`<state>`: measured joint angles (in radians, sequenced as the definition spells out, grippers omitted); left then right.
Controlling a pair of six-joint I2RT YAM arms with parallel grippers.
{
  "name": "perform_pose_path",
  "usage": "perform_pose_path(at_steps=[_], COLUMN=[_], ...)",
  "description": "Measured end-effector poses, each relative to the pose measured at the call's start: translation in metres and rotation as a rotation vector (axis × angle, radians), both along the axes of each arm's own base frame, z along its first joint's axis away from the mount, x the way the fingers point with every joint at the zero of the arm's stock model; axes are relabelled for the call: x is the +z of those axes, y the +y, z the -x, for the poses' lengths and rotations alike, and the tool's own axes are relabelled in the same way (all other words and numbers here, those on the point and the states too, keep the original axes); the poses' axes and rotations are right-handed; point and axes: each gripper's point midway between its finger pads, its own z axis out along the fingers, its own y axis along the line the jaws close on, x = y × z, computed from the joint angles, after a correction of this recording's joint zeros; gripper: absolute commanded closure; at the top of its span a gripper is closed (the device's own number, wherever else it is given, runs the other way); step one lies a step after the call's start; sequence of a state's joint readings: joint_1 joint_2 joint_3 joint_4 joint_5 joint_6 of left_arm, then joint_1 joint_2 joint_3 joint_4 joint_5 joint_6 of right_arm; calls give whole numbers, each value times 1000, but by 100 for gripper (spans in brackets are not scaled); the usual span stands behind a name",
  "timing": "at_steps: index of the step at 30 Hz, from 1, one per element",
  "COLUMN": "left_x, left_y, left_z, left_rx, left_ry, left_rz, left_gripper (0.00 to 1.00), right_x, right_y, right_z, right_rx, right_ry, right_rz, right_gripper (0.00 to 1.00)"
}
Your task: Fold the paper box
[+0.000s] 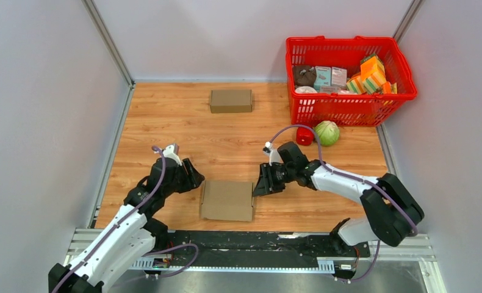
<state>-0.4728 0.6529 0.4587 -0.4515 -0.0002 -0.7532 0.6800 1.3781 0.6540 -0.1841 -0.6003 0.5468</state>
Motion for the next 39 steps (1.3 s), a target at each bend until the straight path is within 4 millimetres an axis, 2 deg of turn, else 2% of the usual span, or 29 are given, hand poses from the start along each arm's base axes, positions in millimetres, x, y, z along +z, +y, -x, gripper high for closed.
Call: perform_pose_path(at_steps=[3, 4, 6, 8, 13, 20, 25, 37, 39], left_x=[-27, -35, -51, -53, -39, -33, -11, -1, -2], left_y=[8, 9, 12, 13, 6, -14, -26, -43, -47], left_z=[5, 8, 16, 19, 18, 20, 20, 29, 31], left_rx=[28, 32, 37, 39, 24, -54, -101, -127, -129], left_ry=[68, 89, 130, 126, 59, 14, -61, 2, 27], left_rz=[-10, -14, -20, -12, 53, 170, 258, 396, 433], left_gripper=[44, 43, 37, 29, 27, 25, 25, 24, 31], right_x=[-10, -14, -18, -17, -17, -21, -23, -28, -28], right_y=[5, 7, 11, 13, 8, -7, -12, -14, -14], right_z=[-8, -10, -13, -17, -29, -31, -32, -36, -36], right_rx=[-6, -7, -4, -8, -52, -92, -105, -118, -122], right_ry=[24, 33, 62, 66, 95, 133, 140, 152, 154], right_rz=[12, 14, -6, -37, -115, -180, -193, -205, -208], right_gripper=[73, 73, 75, 77, 79, 81, 81, 82, 81])
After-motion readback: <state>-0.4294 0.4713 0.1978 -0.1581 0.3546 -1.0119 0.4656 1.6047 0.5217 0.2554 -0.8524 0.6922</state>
